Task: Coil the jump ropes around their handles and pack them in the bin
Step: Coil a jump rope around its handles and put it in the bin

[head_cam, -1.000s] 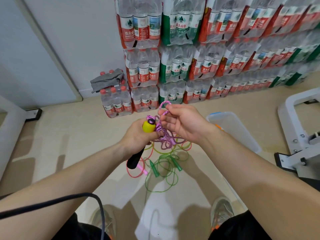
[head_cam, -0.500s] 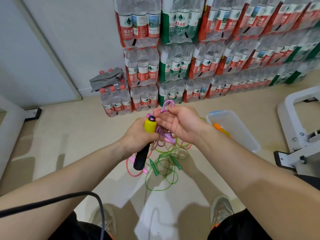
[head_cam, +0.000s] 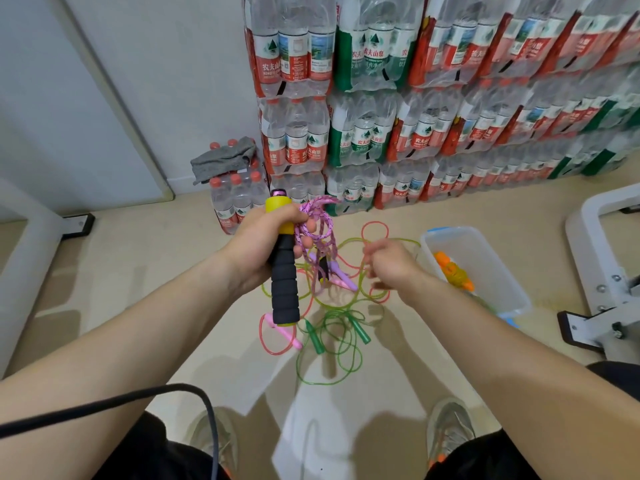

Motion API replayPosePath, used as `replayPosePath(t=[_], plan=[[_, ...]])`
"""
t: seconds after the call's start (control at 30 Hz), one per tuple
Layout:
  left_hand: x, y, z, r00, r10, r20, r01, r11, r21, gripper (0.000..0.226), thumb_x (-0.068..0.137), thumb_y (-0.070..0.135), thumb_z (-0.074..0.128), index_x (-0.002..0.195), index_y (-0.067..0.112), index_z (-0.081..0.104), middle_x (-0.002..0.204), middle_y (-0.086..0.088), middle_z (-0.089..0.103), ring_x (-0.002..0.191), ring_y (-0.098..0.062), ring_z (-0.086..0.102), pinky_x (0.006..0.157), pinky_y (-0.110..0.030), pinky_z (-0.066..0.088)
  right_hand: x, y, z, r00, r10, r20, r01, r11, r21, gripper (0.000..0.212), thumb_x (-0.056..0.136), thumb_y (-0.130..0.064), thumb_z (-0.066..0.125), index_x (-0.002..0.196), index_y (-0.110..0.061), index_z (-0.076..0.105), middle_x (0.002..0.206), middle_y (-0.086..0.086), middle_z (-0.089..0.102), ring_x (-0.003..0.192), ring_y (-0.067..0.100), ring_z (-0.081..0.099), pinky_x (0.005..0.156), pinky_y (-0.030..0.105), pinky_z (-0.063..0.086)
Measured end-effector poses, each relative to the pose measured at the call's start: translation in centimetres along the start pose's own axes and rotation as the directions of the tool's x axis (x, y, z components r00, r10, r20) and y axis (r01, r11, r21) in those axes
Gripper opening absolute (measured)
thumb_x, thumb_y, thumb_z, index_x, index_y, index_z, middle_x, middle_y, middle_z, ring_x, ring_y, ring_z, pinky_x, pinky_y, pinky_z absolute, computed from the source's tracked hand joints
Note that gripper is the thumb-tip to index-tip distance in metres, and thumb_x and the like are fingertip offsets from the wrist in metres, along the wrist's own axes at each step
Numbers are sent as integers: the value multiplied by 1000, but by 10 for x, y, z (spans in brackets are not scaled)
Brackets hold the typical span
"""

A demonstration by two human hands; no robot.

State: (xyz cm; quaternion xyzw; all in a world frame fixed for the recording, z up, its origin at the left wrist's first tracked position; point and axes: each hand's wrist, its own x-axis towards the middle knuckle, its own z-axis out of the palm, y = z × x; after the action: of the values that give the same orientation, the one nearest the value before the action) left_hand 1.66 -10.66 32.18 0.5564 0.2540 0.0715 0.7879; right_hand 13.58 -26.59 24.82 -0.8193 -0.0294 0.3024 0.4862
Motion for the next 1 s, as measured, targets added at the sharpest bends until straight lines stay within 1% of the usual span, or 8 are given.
replayPosePath(t=[0.17,0.3,0.4,0.53,0.67,0.77,0.87,1.0], plan=[[-2,7,-6,996,-88,30,91,988,-122,9,92,7,52,83,10,50,69,-1,61,50,-12,53,39,-15,41,-7,15,25,964,5,265,99,920,-379,69,94,-7,57,156,-20,30,127,6,40,121,24,48,85,24,40],[-6,11,-16,995,-102,-2,100,980,-170,13,91,7,51,80,12,47,65,0,58,47,-10,51,36,-14,38,3,15,43,901,-30,433,280,802,-527,72,89,-5,47,147,-47,37,164,4,14,152,31,15,113,34,33],[-8,17,-30,995,-101,-21,94,972,-217,16,91,8,48,76,13,46,65,1,55,46,-9,47,36,-13,36,15,29,52,897,-58,439,341,722,-602,37,85,-14,56,103,-47,58,142,4,38,138,28,34,118,41,29],[-4,25,-51,992,7,-127,-36,972,-231,18,92,7,45,75,15,45,66,2,53,48,-8,45,38,-13,35,18,33,53,890,-60,453,373,668,-644,30,95,-24,59,67,-25,49,78,-3,52,84,21,54,65,30,40],[9,23,-77,910,206,-359,-240,969,-52,16,90,0,52,77,9,55,66,-3,59,50,-15,53,42,-19,39,17,35,46,915,-40,402,318,687,-654,18,96,-20,61,80,-15,67,85,-12,64,86,16,66,68,28,49],[23,13,-93,860,282,-425,-232,958,167,10,83,-2,61,91,-7,61,70,-8,67,58,-22,64,44,-22,42,14,30,40,917,-49,397,231,875,-425,21,99,-17,61,84,-4,67,82,3,69,63,16,72,57,28,55],[31,-3,-91,886,279,-371,-170,939,299,37,82,3,67,115,-5,51,84,-11,70,67,-23,72,47,-23,45,7,10,32,921,-162,353,219,968,-126,20,101,-15,61,88,-1,68,79,18,72,58,17,65,58,30,51],[33,-30,-67,949,236,-210,-127,893,431,39,89,11,72,119,11,47,90,-8,71,73,-17,74,54,-28,49,-7,-19,24,928,-262,265,222,960,170,14,104,-16,55,97,-11,67,75,5,73,61,17,69,55,24,54]])
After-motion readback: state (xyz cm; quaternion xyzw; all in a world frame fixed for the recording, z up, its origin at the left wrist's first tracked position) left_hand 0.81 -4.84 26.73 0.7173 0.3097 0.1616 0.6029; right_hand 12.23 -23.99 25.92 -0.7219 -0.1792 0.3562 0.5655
